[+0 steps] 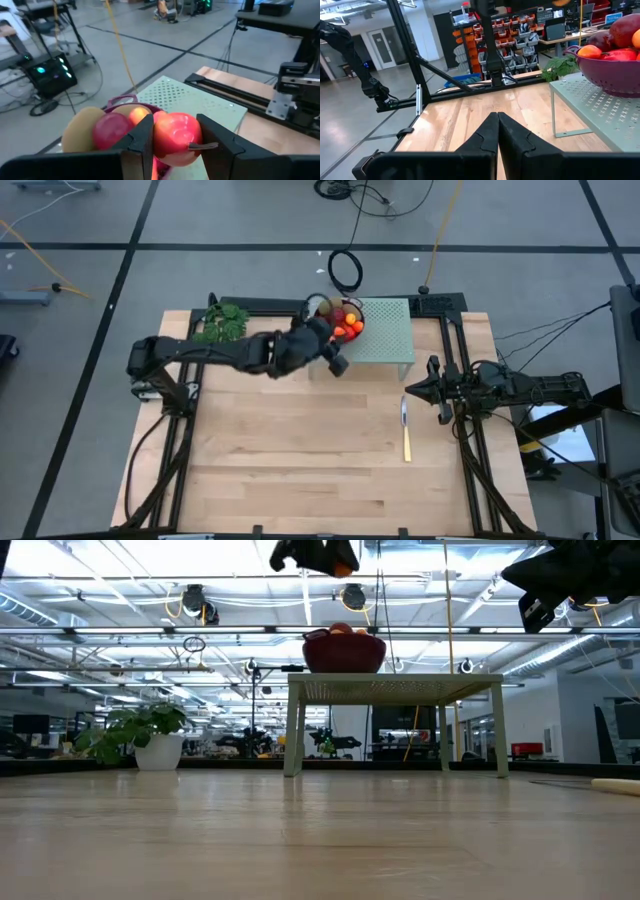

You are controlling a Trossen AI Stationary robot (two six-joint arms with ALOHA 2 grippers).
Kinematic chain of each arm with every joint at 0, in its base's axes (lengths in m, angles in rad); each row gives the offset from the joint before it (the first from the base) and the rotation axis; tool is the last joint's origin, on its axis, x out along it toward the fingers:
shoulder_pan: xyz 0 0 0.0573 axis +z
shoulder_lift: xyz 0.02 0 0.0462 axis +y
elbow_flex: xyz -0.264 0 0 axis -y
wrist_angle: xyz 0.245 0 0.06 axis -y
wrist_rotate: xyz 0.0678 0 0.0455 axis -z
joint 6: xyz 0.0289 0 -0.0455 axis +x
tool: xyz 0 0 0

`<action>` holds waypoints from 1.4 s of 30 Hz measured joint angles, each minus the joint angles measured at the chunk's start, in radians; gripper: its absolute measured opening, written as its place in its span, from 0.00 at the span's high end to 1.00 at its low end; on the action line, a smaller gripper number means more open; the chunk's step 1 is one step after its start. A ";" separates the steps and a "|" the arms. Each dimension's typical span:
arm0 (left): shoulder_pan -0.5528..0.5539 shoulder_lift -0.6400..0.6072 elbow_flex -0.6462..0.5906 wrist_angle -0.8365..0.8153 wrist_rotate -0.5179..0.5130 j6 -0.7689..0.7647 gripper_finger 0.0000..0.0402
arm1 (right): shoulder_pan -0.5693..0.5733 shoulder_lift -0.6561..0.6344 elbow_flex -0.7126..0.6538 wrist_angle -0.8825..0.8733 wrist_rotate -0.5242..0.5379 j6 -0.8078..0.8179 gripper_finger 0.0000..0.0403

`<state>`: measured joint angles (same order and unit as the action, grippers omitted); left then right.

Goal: Pick & Place Fruit
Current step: Put the pear into the dark red colander on the shelf

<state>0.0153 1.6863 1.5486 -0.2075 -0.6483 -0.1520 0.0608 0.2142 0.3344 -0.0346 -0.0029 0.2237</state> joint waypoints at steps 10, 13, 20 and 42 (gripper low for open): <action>0.126 0.000 0.000 -0.007 0.165 0.047 0.70 | 0.000 0.000 0.000 0.000 0.001 0.000 1.00; 0.143 0.000 0.000 -0.017 0.215 0.069 0.70 | 0.000 0.000 0.000 0.000 0.001 0.000 1.00; 0.155 0.000 0.000 -0.046 0.223 0.123 0.70 | 0.000 0.000 0.000 0.000 0.001 0.000 1.00; 0.157 0.042 0.000 -0.011 0.225 0.085 0.70 | 0.000 0.000 0.000 0.000 0.002 0.000 1.00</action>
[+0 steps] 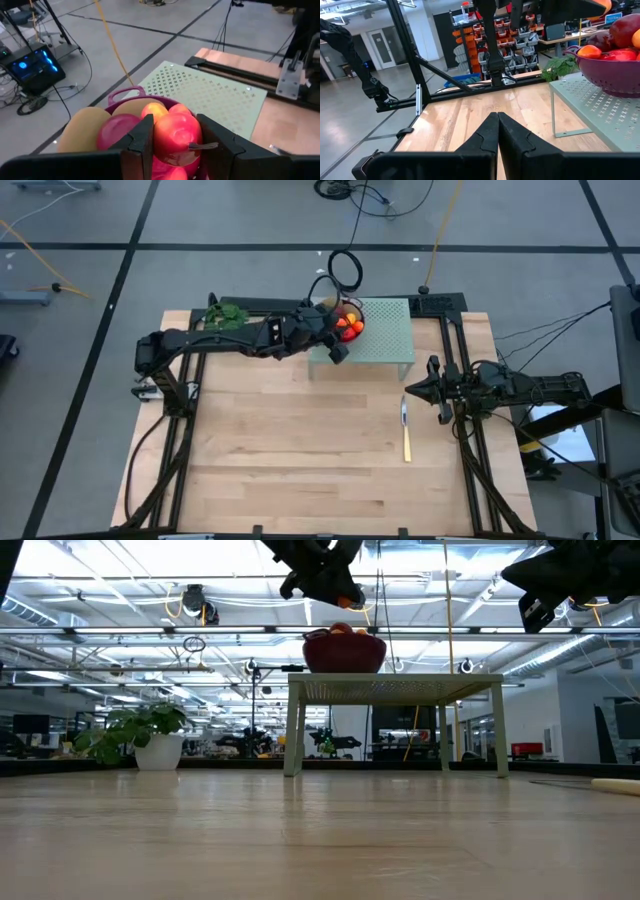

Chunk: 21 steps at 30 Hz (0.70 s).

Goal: Pick & Place Fruit
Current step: Put the pear into the dark red colander on the shelf

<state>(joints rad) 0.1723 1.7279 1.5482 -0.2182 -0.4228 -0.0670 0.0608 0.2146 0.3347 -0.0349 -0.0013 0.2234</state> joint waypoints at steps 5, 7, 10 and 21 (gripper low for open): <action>0.000 0.000 0.000 0.004 -0.001 -0.032 0.70 | 0.000 0.000 0.000 0.000 0.000 0.000 1.00; 0.000 0.000 0.000 0.008 -0.004 -0.048 0.70 | 0.000 0.000 0.000 0.000 0.000 0.000 1.00; 0.000 0.000 0.000 0.009 -0.004 -0.059 0.70 | 0.000 0.000 0.000 0.000 0.000 -0.003 1.00; 0.002 0.000 0.000 -0.109 0.014 -0.094 0.72 | 0.000 0.000 0.000 0.000 0.000 -0.008 1.00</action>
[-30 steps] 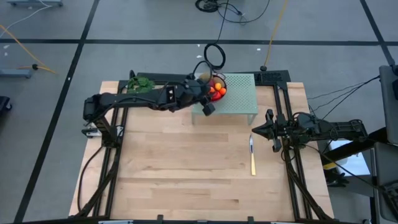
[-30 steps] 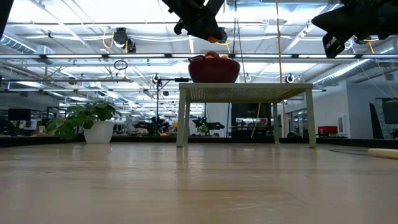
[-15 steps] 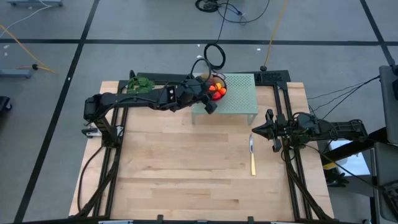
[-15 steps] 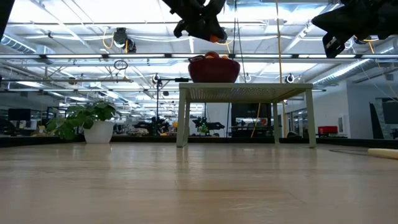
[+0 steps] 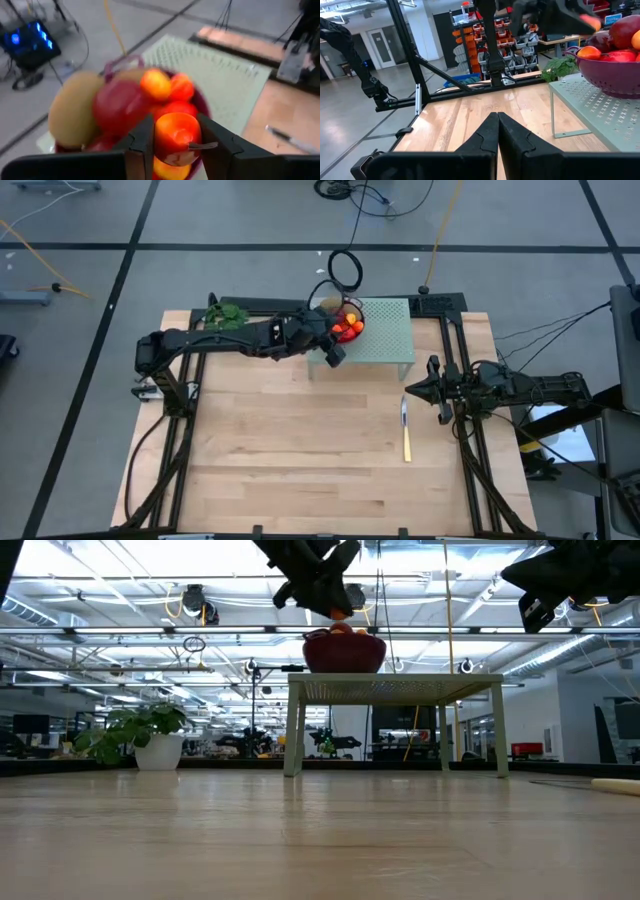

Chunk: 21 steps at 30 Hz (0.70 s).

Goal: Pick & Place Fruit
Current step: Put the pear into the dark red colander on the shelf

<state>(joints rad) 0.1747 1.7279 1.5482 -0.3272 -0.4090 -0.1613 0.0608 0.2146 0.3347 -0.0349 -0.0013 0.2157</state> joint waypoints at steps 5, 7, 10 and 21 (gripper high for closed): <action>0.013 0.000 0.000 -0.008 0.011 -0.015 0.74 | 0.000 0.000 0.000 0.000 0.000 0.000 1.00; 0.017 0.000 0.000 -0.001 0.017 -0.007 0.71 | 0.000 0.000 0.000 0.000 0.000 0.000 1.00; 0.023 0.000 0.000 -0.016 0.024 -0.016 0.67 | 0.000 0.000 0.000 0.000 0.000 0.000 1.00; 0.034 0.000 0.000 -0.021 0.074 0.009 0.68 | 0.000 0.000 0.000 0.000 0.000 0.000 1.00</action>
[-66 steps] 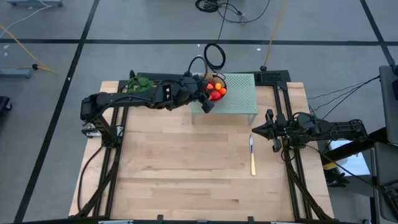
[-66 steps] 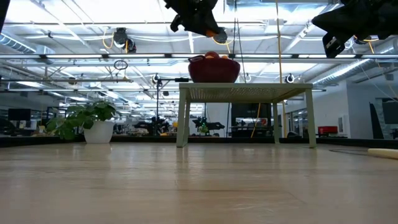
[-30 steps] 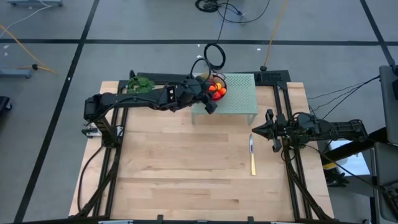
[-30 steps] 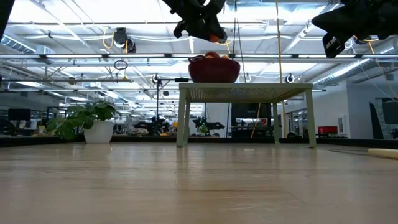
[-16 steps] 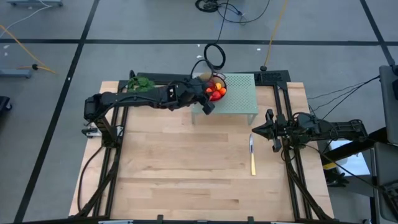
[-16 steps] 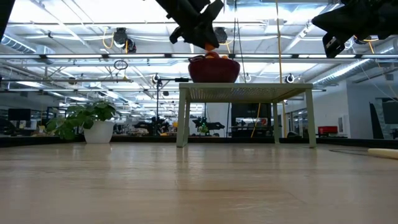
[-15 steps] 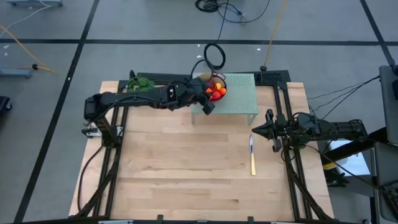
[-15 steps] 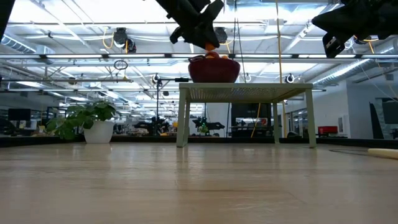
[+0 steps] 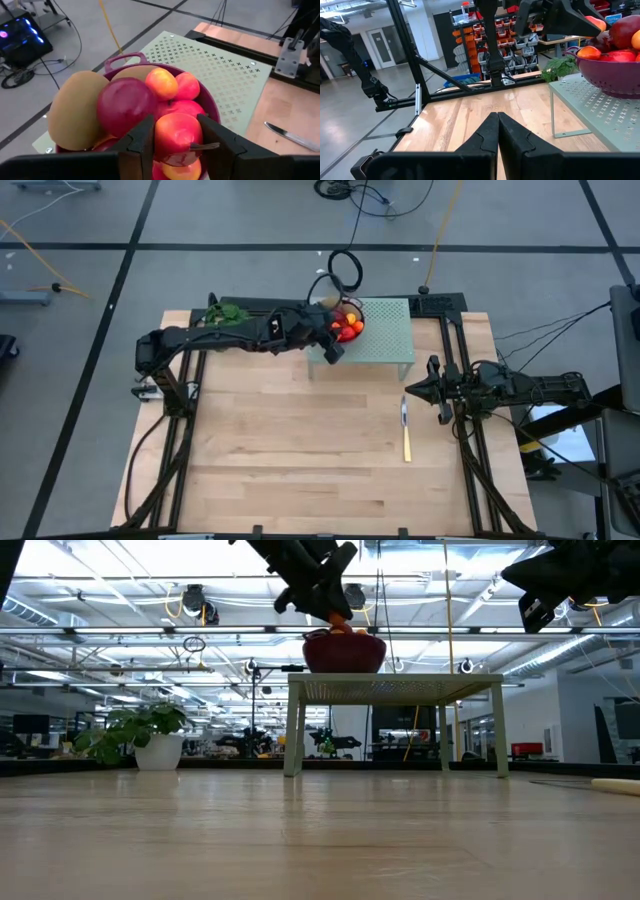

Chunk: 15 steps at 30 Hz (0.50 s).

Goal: Pick & Place Fruit
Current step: Put the pear into the dark red colander on the shelf

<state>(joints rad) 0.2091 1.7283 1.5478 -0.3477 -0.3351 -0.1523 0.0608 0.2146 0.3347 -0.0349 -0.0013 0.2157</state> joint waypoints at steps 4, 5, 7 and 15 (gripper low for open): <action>0.003 0.000 0.000 0.000 0.018 0.000 0.68 | 0.000 0.000 0.000 0.000 0.000 0.000 1.00; 0.003 0.000 0.000 0.000 0.021 -0.002 0.67 | 0.000 0.000 0.000 0.000 0.000 0.000 1.00; 0.005 0.000 0.000 0.000 0.028 -0.004 0.66 | 0.000 0.000 0.000 0.000 0.000 0.000 1.00; 0.006 0.000 0.000 0.000 0.024 0.003 0.60 | 0.000 0.000 0.000 0.000 0.000 0.000 1.00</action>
<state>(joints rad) 0.2150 1.7283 1.5478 -0.3477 -0.3115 -0.1495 0.0608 0.2146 0.3347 -0.0349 -0.0013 0.2157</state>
